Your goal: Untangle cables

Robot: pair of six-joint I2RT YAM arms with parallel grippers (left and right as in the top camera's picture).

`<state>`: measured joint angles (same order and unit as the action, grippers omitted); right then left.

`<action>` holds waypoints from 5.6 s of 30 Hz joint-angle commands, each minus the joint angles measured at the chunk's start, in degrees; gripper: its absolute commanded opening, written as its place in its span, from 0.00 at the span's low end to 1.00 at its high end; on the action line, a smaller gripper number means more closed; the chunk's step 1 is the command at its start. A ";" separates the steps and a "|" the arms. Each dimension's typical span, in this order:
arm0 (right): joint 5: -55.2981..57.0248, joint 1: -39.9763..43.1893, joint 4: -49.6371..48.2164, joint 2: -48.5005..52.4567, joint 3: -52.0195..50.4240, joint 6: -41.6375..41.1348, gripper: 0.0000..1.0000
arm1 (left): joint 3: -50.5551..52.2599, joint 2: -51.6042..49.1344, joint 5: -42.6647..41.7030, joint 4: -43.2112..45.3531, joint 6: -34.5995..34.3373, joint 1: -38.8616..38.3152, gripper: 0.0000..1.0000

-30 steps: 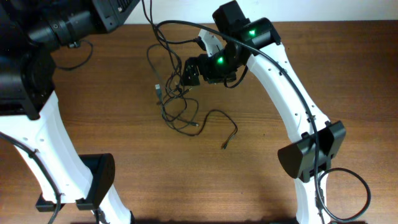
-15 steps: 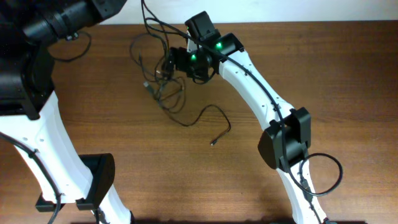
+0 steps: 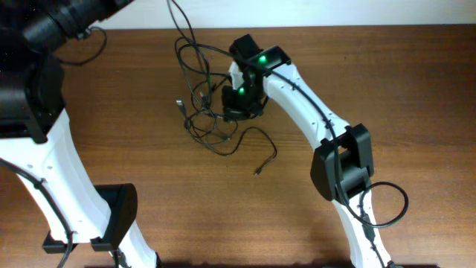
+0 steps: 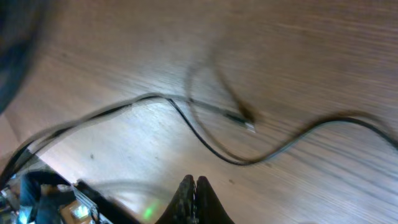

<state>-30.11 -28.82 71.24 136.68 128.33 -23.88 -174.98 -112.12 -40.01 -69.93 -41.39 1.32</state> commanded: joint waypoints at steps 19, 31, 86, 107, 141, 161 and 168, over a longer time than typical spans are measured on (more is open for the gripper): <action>1.25 -2.93 -11.85 -1.29 -2.95 24.30 0.71 | 6.45 -0.74 -13.35 3.26 -2.16 0.70 0.00; 21.90 -3.85 -35.80 -0.70 -5.03 -21.73 0.41 | 6.45 -0.74 -17.92 3.48 -4.94 0.70 0.00; 6.05 45.13 14.36 -39.32 -4.35 19.45 0.04 | 39.87 -2.32 49.51 -11.67 18.03 22.71 0.00; 11.28 55.21 16.00 -34.80 -4.68 18.73 0.04 | 10.97 15.78 30.86 12.52 29.62 22.84 0.00; 0.87 14.27 11.02 -13.73 -4.81 27.71 0.97 | 31.91 -10.67 33.79 -26.38 35.95 -0.35 0.00; 1.84 14.21 12.94 -13.73 -4.81 24.17 0.96 | -4.74 -8.15 32.57 -26.84 12.39 54.86 0.00; 1.90 14.21 15.08 -13.73 -4.81 24.26 0.97 | 6.34 -7.45 28.83 -26.80 26.53 54.42 0.00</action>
<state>-28.36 -14.41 85.89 122.91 123.52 0.21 -173.60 -120.31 -10.41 -96.66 -18.76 55.90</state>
